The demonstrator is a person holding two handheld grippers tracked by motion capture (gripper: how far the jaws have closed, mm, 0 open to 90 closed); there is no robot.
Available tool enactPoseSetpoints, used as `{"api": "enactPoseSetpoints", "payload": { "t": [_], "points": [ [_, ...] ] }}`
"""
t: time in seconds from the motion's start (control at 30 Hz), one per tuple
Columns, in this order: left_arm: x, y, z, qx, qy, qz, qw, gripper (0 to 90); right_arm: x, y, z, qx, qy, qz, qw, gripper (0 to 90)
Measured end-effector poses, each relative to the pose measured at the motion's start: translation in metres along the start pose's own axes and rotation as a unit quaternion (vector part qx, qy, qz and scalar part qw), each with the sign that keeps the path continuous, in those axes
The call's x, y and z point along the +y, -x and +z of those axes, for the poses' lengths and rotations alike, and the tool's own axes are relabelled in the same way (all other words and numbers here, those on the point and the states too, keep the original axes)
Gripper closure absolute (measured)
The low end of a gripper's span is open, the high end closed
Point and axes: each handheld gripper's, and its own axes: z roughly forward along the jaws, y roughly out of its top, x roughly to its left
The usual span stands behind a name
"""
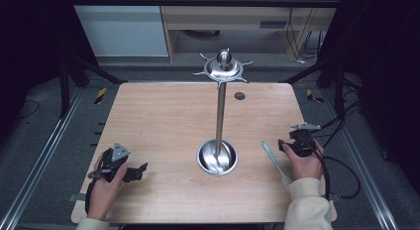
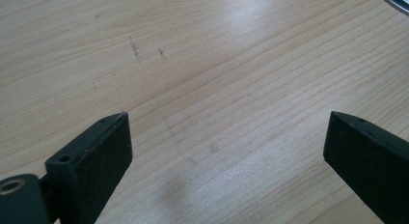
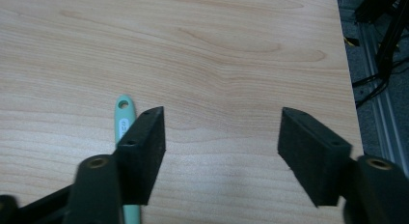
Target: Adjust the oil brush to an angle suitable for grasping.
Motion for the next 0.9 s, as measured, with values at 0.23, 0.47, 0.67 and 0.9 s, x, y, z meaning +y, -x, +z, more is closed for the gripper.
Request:
{"api": "enactPoseSetpoints", "payload": {
  "t": [0.23,0.47,0.67,0.9],
  "points": [
    [0.0,0.0,0.0,0.001,-0.001,0.0,1.0,3.0,0.006,-0.011,0.012,0.027,-0.032,-0.053,0.9977,69.9],
    [0.0,0.0,0.0,0.002,-0.002,0.002,1.0,3.0,0.011,-0.017,0.024,0.061,-0.054,-0.079,0.9935,88.1],
    [0.0,0.0,0.0,0.001,-0.004,0.003,1.0,2.9,0.011,-0.021,0.032,0.074,-0.065,-0.089,0.9912,90.0],
    [0.0,0.0,0.0,0.001,-0.004,0.003,1.0,3.0,0.009,-0.024,0.037,0.082,-0.066,-0.085,0.9907,90.0]
  ]
}}
